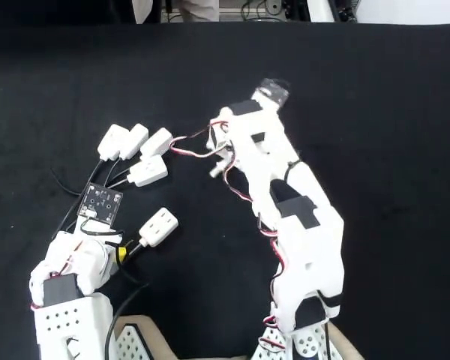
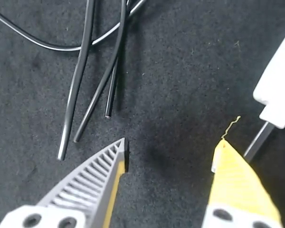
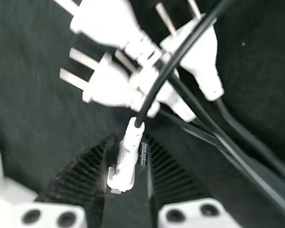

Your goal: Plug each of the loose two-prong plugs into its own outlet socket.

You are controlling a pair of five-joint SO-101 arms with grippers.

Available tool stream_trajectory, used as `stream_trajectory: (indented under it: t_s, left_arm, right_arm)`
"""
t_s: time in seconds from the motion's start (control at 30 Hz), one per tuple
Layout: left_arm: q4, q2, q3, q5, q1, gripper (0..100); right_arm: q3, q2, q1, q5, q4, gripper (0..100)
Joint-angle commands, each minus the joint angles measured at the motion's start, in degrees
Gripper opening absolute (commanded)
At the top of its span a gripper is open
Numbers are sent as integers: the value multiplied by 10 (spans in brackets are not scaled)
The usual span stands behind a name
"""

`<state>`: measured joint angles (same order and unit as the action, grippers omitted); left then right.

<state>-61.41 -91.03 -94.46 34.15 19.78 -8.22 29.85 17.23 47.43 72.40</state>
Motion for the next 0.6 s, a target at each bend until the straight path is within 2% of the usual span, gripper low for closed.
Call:
stream_trajectory:
  t_s: [0.0, 0.1, 0.2, 0.37, 0.57]
  left_arm:
    - [10, -4, 3, 7, -5, 288]
    - [10, -4, 3, 7, -5, 288]
    - [10, -4, 3, 7, -5, 288]
    - [10, -4, 3, 7, -5, 288]
    - [10, -4, 2, 7, -5, 288]
  right_arm:
    - [-64, -52, 0, -262, 76, 11]
    - [-70, -43, 26, -484, 105, 11]
    - [-70, -14, 59, -644, 113, 11]
    - [-70, 34, 76, -792, 120, 11]
    - [-75, 62, 83, -935, 230, 12]
